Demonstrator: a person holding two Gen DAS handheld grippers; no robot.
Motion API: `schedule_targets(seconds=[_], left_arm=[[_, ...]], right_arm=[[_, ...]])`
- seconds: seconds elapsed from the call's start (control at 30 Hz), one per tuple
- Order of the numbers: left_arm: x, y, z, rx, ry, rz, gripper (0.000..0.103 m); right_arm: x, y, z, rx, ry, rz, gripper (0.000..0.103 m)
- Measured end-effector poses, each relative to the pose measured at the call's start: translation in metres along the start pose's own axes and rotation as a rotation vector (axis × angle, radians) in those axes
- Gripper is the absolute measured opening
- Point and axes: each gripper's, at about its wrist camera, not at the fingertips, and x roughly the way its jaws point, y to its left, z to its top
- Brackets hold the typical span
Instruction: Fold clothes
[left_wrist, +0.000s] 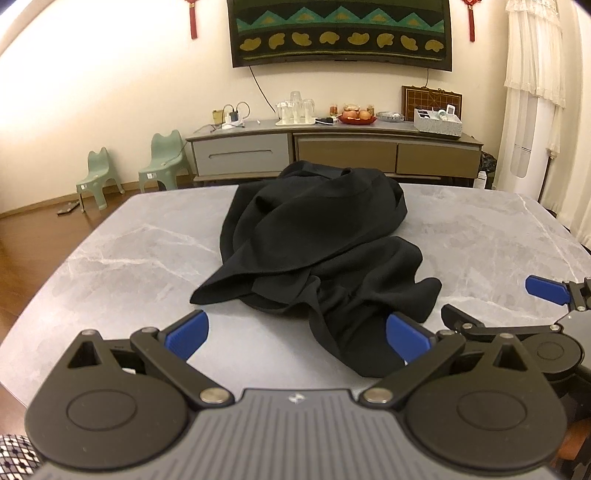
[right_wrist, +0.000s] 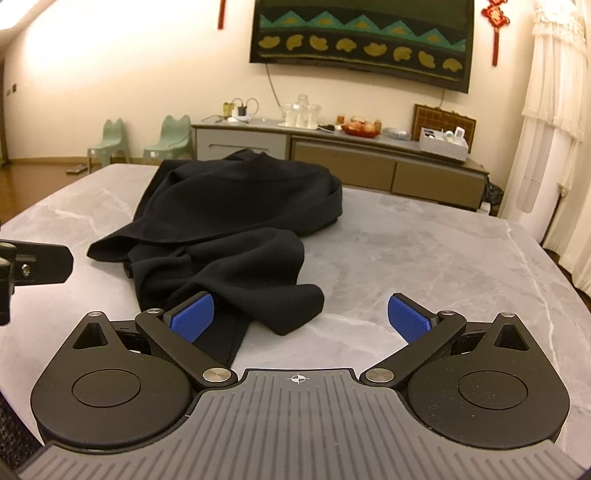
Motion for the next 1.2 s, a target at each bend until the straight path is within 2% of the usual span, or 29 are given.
schedule_targets(seconds=[0.33,0.57,0.77,1.2], left_arm=[[0.006,-0.004,-0.006,-0.012,0.018,-0.019,0.103],[0.011,-0.005,-0.010,-0.031,0.017,-0.060,0.103],[0.014,-0.011,-0.015,0.029,0.018,-0.041,0.103],[0.017,-0.002,-0.015,0.006,0.039,-0.018,0.103]], right_arm=[[0.000,0.002,-0.001,-0.013,0.008,0.004,0.102],[0.001,0.003,0.000,-0.011,0.010,0.007,0.102],[0.002,0.001,0.000,0.000,0.019,-0.001,0.102],[0.002,0.000,-0.001,0.003,0.020,0.007,0.102]])
